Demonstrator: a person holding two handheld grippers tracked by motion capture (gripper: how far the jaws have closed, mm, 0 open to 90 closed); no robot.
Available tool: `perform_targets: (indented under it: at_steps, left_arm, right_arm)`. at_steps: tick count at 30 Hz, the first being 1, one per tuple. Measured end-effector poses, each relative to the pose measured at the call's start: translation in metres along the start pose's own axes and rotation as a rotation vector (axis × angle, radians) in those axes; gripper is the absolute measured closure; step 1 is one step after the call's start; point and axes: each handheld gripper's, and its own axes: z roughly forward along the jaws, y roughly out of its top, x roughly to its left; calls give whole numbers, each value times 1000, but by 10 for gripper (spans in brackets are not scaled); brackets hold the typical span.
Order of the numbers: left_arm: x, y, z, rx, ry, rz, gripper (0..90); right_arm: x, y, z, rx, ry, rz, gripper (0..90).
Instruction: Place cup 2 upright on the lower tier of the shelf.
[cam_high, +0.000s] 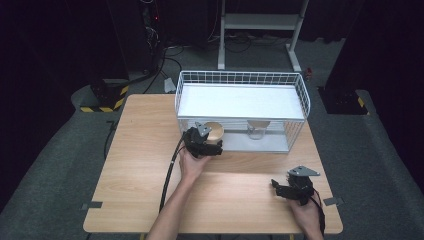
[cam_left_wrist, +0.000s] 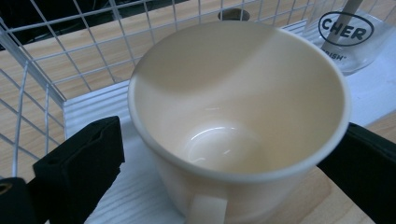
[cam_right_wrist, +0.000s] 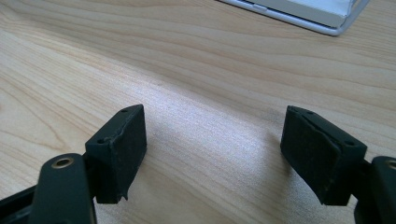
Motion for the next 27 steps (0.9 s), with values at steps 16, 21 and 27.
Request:
perform_targets:
  at_steps: [16, 21, 27]
  left_arm:
    - [1, -12, -8, 11, -12, -14, 87]
    - [-1, -16, -10, 8, -12, -7, 154]
    - [-3, -20, -10, 20, -13, 3, 208]
  right_arm:
    - [0, 0, 0, 0, 0, 0, 226]
    - [0, 0, 0, 0, 0, 0, 226]
    - [0, 0, 0, 0, 0, 0, 226]
